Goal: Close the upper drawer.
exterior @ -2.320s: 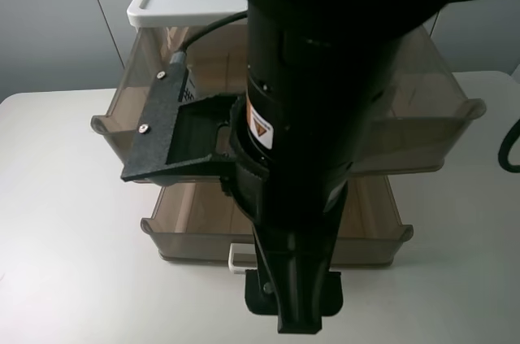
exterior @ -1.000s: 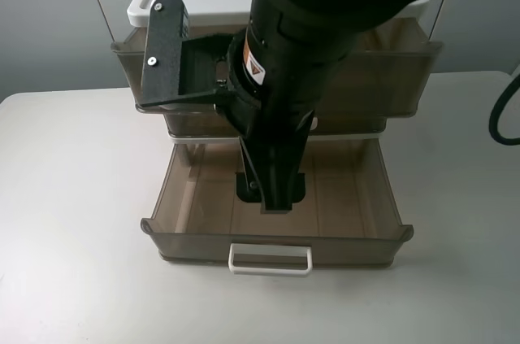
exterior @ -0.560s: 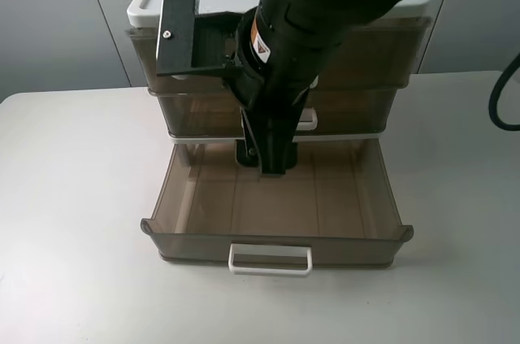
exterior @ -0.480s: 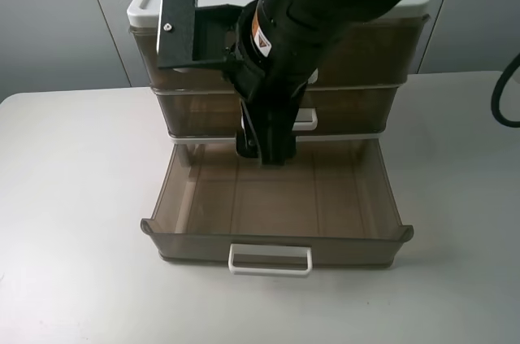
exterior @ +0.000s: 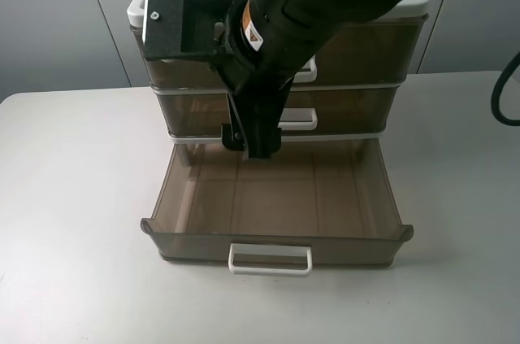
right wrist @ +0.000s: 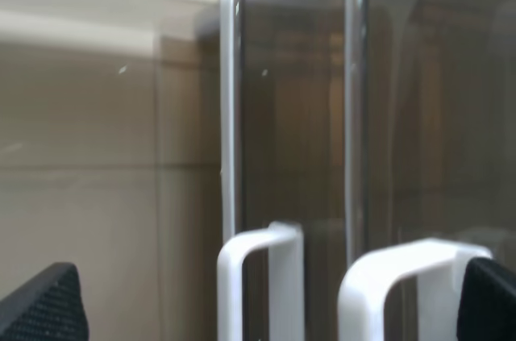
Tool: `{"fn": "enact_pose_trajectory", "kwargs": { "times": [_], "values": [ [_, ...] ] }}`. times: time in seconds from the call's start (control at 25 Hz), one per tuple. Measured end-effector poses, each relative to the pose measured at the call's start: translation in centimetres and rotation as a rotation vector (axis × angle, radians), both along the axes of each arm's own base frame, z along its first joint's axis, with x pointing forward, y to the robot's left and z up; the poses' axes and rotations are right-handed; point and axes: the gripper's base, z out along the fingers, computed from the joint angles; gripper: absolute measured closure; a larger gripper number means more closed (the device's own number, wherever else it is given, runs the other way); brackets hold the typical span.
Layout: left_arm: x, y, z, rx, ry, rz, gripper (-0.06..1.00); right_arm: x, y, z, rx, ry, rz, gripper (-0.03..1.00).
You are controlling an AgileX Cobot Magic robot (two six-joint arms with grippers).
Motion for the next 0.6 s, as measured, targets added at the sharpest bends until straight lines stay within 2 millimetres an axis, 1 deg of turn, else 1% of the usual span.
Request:
{"fn": "enact_pose_trajectory", "kwargs": {
  "times": [0.28,0.44,0.6],
  "values": [
    [0.0,0.0,0.0,0.0,0.0,0.0,0.2,0.8,0.55,-0.47,0.062,-0.01,0.012,0.27],
    [0.0,0.0,0.0,0.0,0.0,0.0,0.2,0.9,0.83,-0.29,0.099,-0.022,0.024,0.27],
    [0.0,0.0,0.0,0.0,0.0,0.0,0.2,0.69,0.86,-0.42,0.117,0.017,0.003,0.27]
  ]
}}
